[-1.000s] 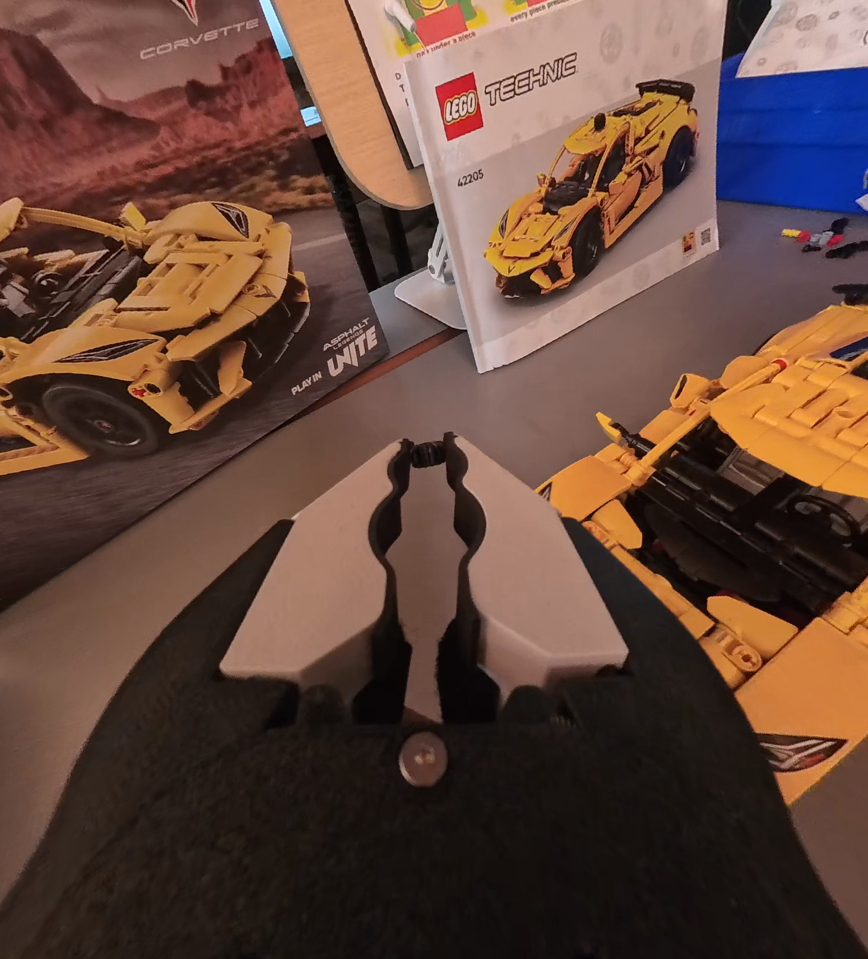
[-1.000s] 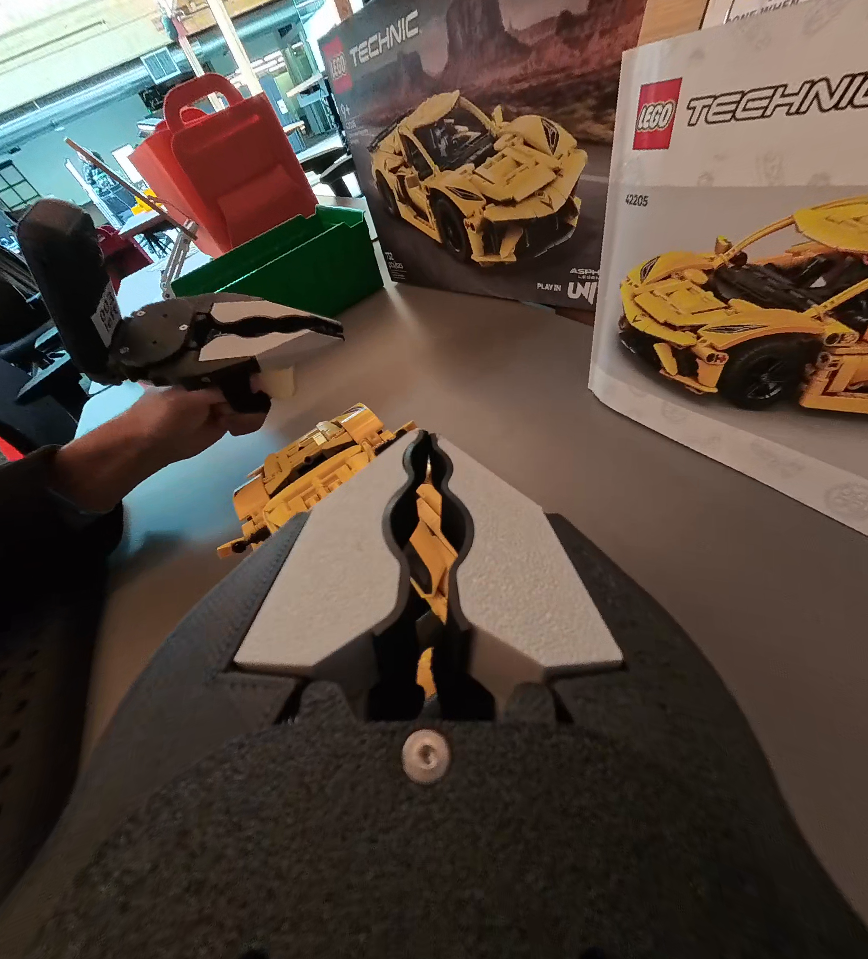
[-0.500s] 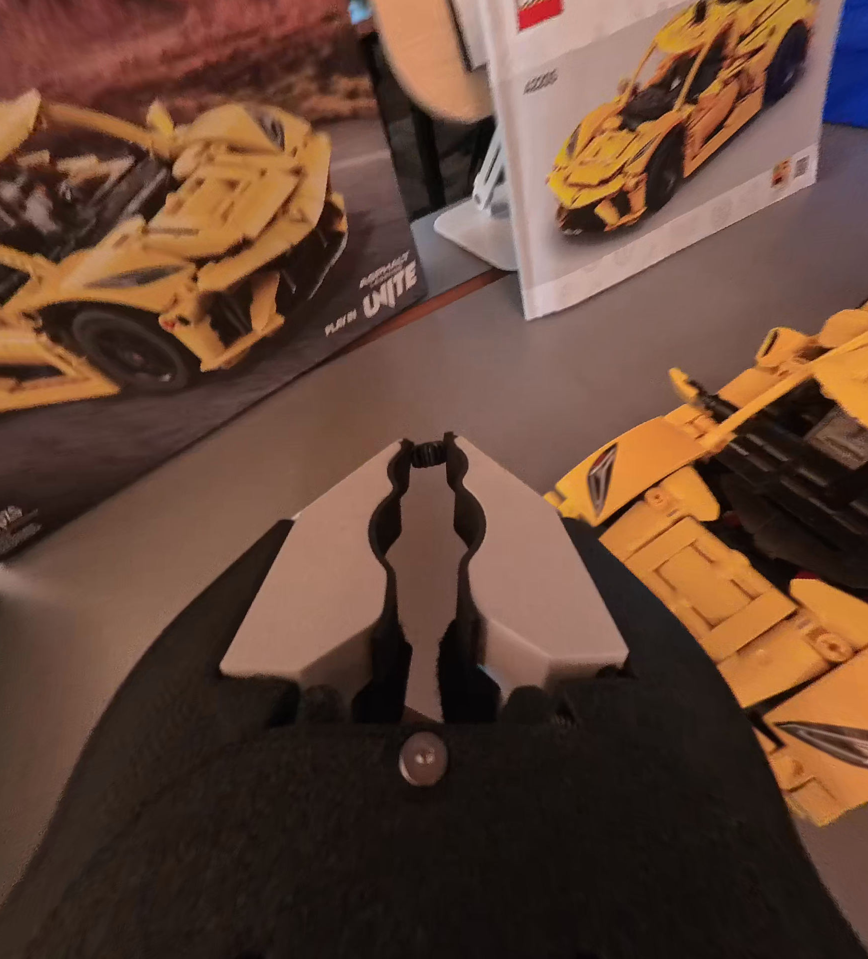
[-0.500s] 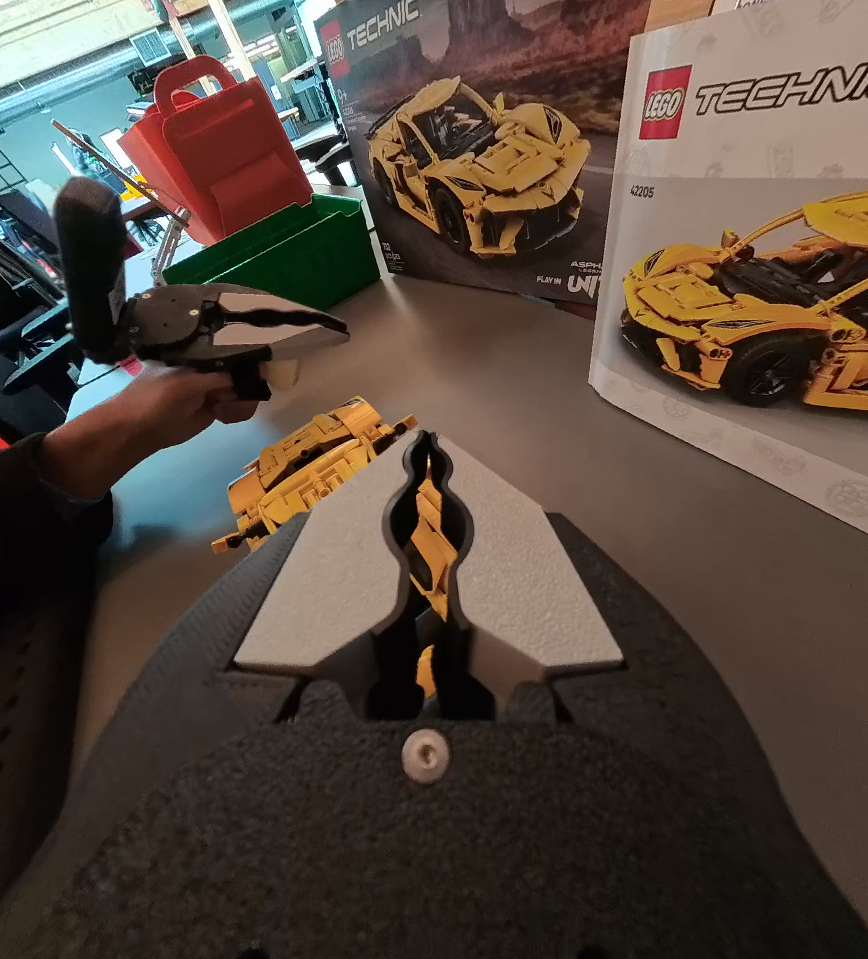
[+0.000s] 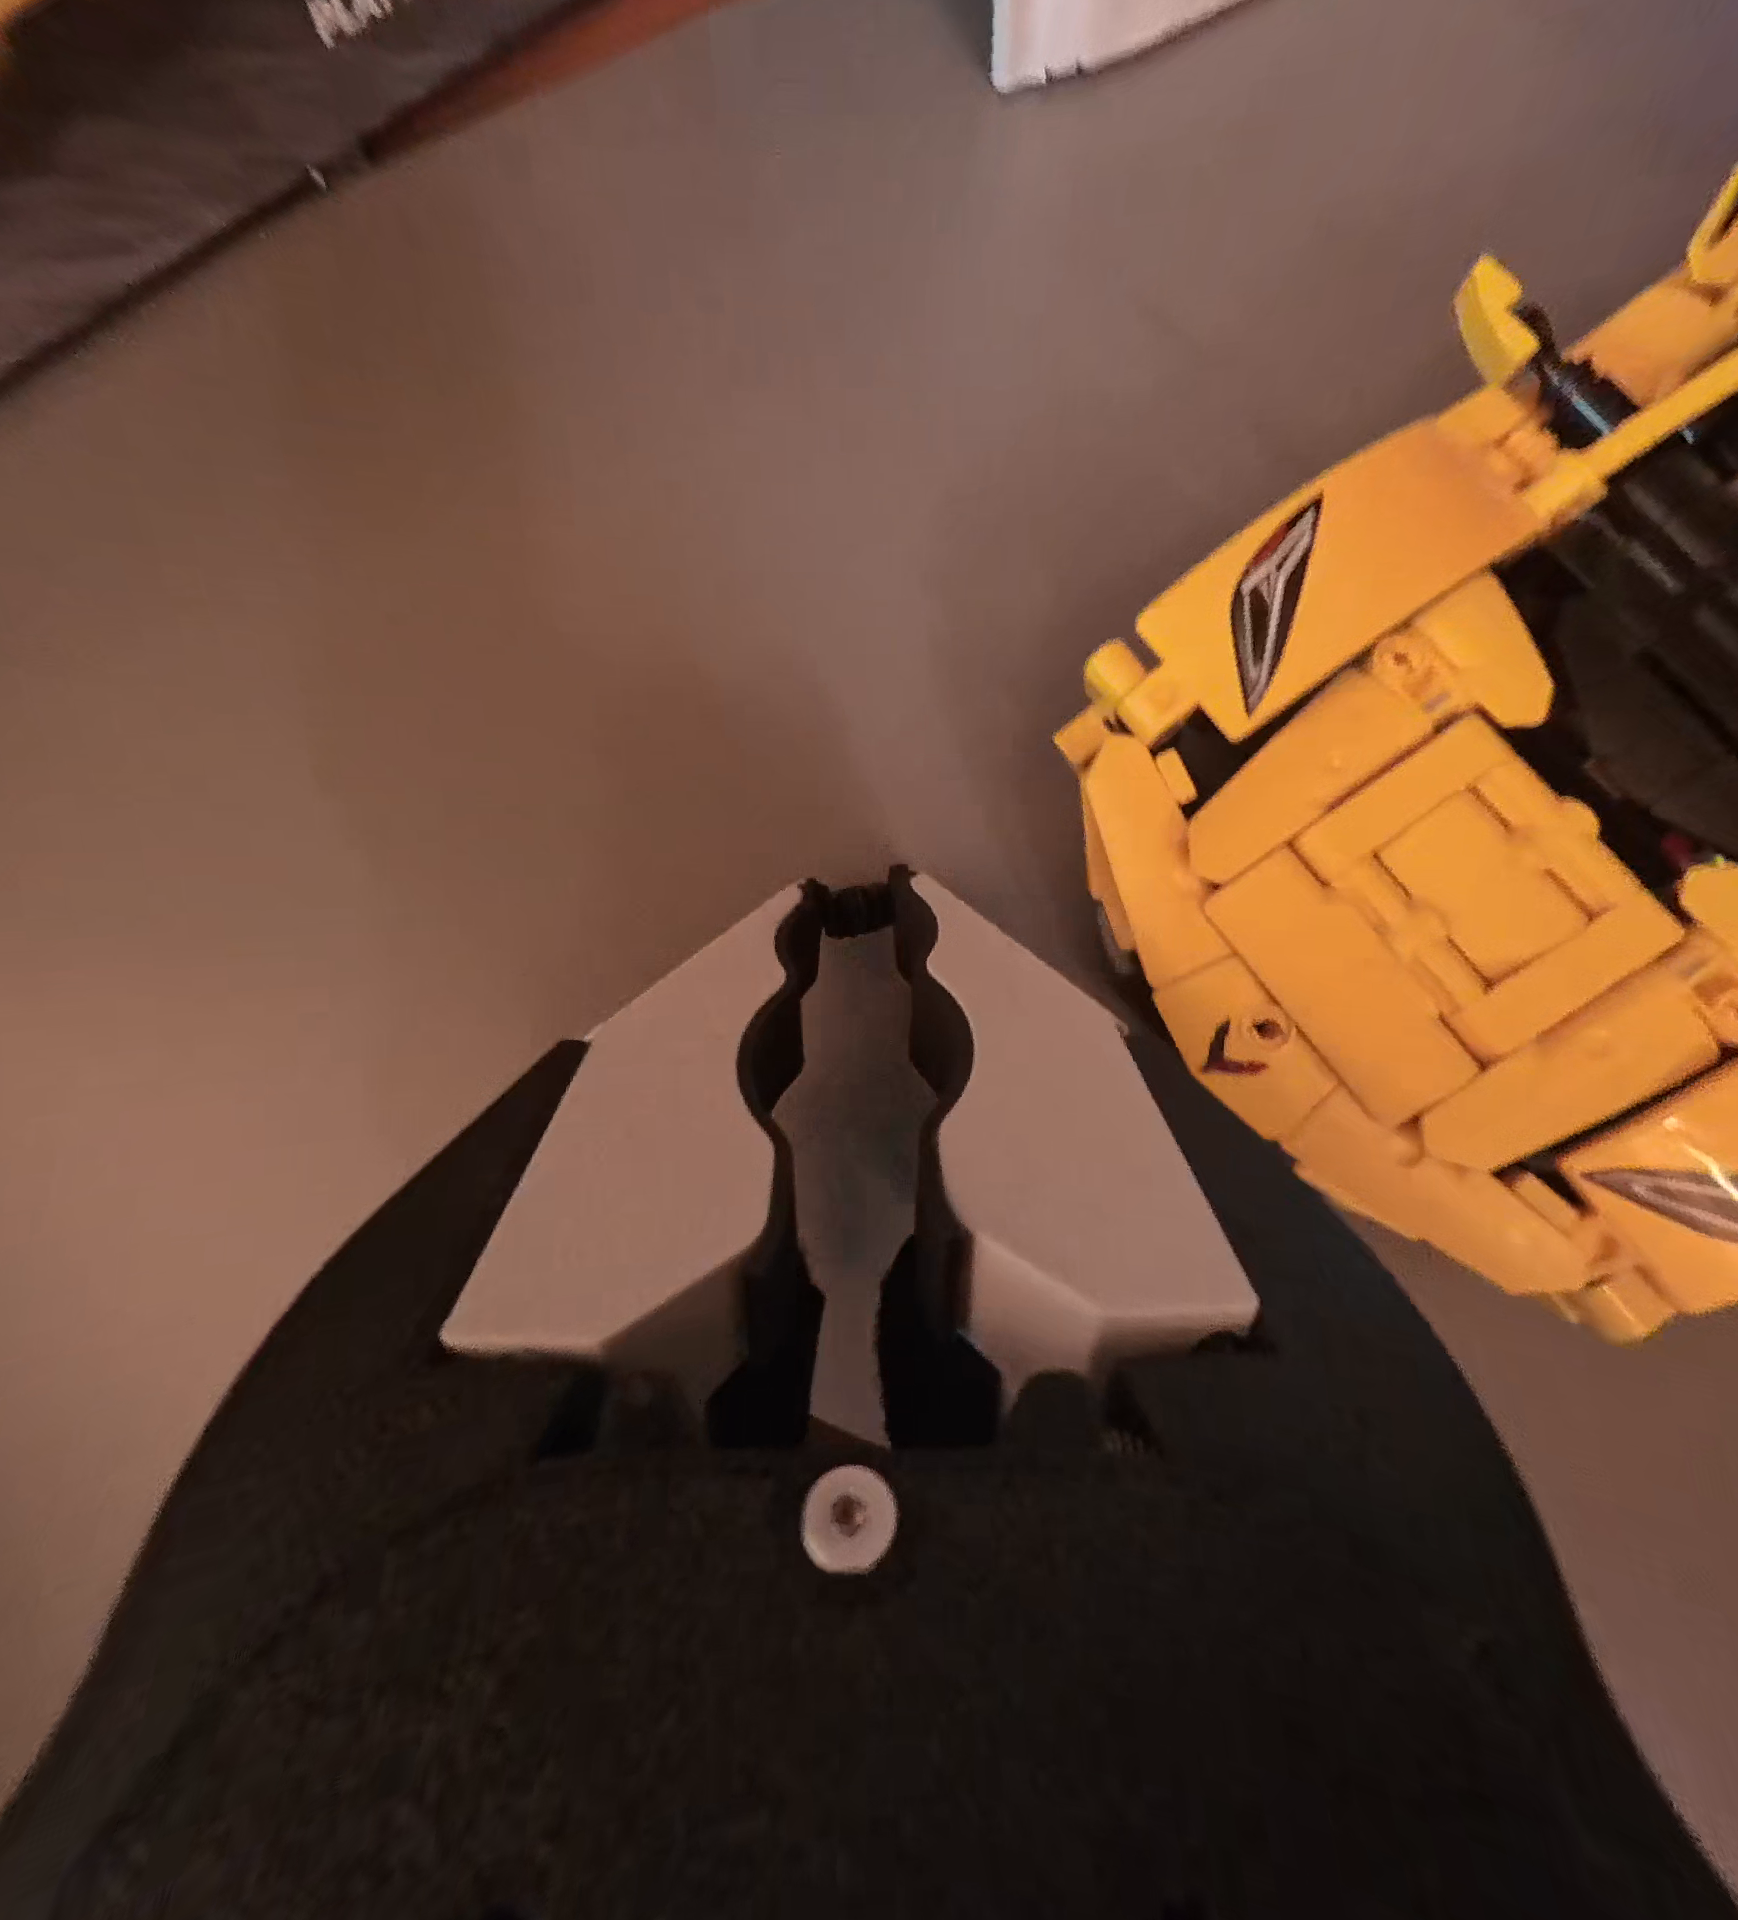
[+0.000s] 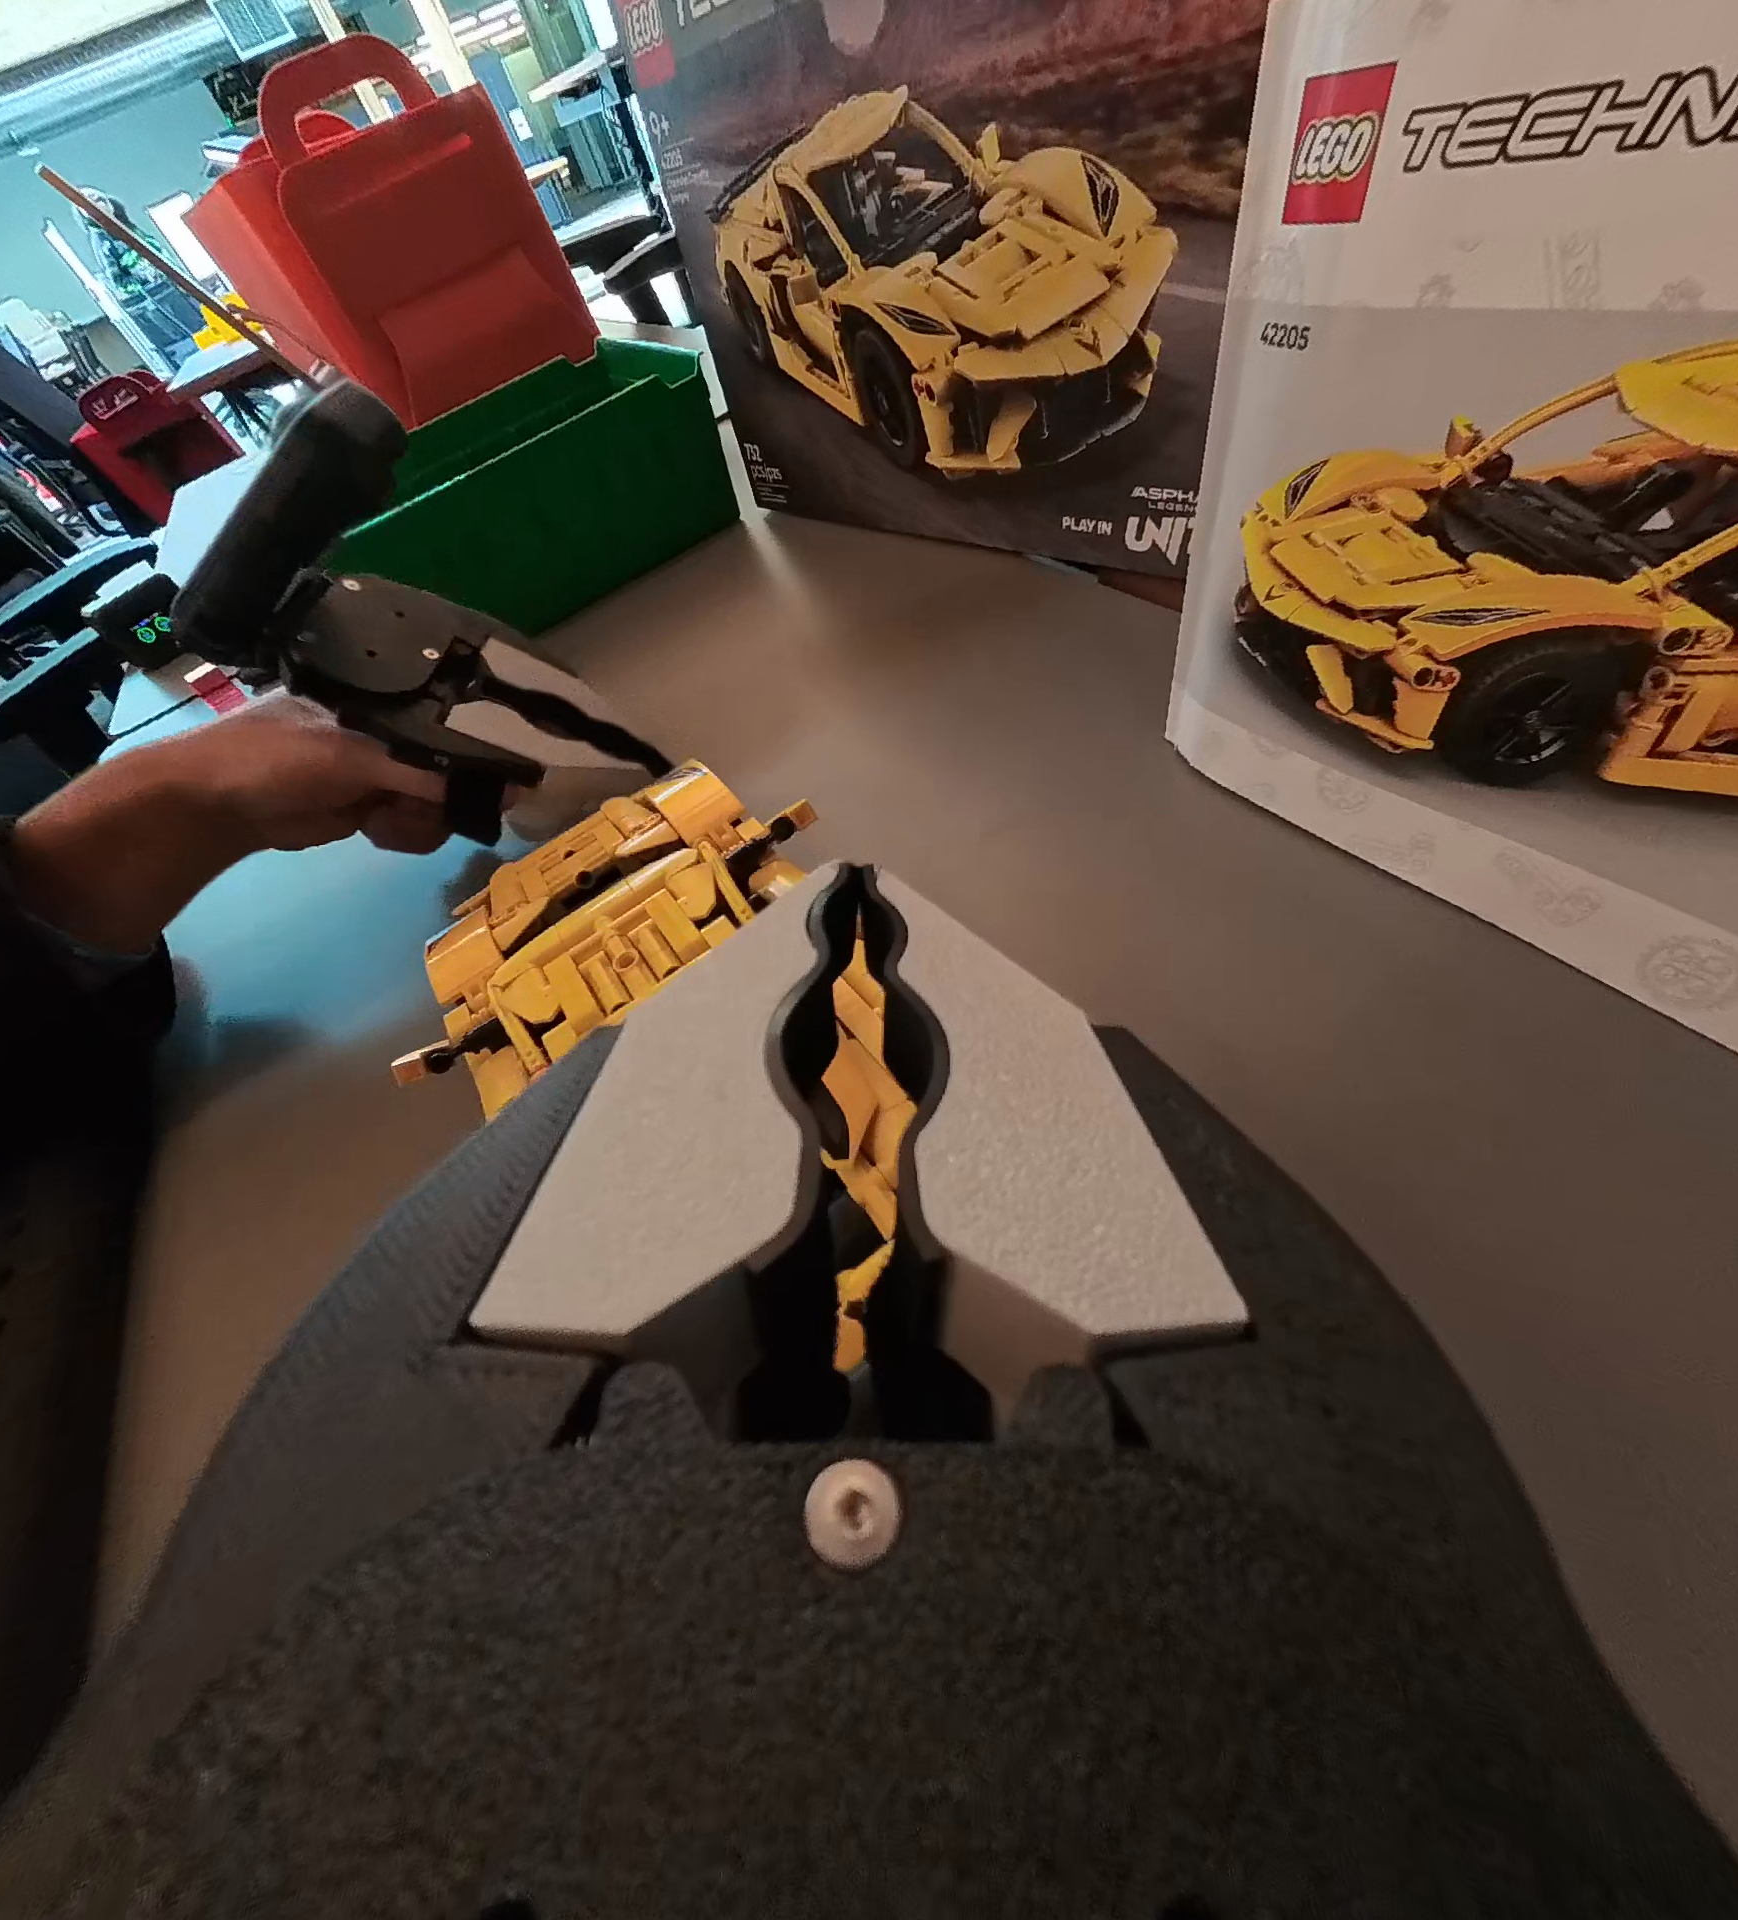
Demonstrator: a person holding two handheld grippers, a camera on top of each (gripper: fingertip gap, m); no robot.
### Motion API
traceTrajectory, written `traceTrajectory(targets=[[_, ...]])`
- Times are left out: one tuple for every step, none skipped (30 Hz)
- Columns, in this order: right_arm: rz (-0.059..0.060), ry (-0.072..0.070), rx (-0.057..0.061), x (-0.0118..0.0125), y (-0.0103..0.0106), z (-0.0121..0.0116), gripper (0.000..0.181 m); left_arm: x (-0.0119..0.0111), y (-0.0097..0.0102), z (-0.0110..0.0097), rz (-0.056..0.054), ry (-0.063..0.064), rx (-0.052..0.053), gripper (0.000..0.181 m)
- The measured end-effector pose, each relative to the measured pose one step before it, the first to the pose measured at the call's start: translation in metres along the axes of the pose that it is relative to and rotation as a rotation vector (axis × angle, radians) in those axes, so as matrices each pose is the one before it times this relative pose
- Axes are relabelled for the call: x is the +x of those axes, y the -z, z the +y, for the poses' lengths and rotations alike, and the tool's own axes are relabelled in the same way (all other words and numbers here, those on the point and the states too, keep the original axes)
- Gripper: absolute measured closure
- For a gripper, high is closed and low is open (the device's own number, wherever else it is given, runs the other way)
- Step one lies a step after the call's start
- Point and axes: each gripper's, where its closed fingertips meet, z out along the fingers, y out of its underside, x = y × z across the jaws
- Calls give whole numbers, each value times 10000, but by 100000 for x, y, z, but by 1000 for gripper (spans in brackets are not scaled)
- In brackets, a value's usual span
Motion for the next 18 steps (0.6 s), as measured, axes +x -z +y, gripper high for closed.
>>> traceTrajectory(targets=[[22, 18, -32, 52, -6, 110, 181, 101, 31, 248, 86, 28, -49, 168], [15, 14, -35, 61, -17, 114, 181, -150, 142, 50, -42, 72, 52, 168], [3, 13, -34, 50, 17, 101, 181, -113, 134, 191, 7, 77, -44, 168], [2, 7, -19, 45, 47, 48, 181, 26, 142, 186, 89, 91, 14, 168], [-5, -21, 23, 37, 66, -2, 181, 50, 200, 180, 127, 83, 58, 168], [-35, -47, 44, -15, 64, -41, 181, -138, 238, 212, 53, 44, 35, 168], [-53, -42, 12, -58, 16, -2, 181, -367, 258, 230, -53, 30, 6, 168], [-43, -17, -39, -64, -41, 75, 181, -498, 242, 211, -103, 48, 5, 168], [-19, 16, -51, -73, -76, 109, 181, -714, 206, 143, -195, 102, 25, 168], [-8, 46, -47, -85, -91, 114, 181, -789, 165, 125, -222, 145, 34, 168], [-11, 57, -79, -113, -117, 152, 181, -726, 134, 41, -182, 152, 37, 167], [3, 74, -93, -116, -112, 156, 181, -832, 95, -119, -281, 129, 70, 167], [25, 89, -65, -75, -91, 117, 181, -1136, 30, -420, -515, 87, 145, 168], [15, 69, -42, -85, -88, 84, 181, -1522, -50, -797, -758, 71, 238, 168], [-18, 12, -17, -118, -78, 53, 181, -1573, -179, -954, -738, 85, 220, 168], [-36, -41, 21, -103, -64, 26, 181, -1294, -338, -810, -505, 147, 138, 168], [-54, -60, 15, -102, -80, 27, 181, -944, -523, -447, -257, 249, 7, 168], [-43, -27, -29, -72, -87, 46, 181, -526, -650, 132, 8, 264, -235, 168]])
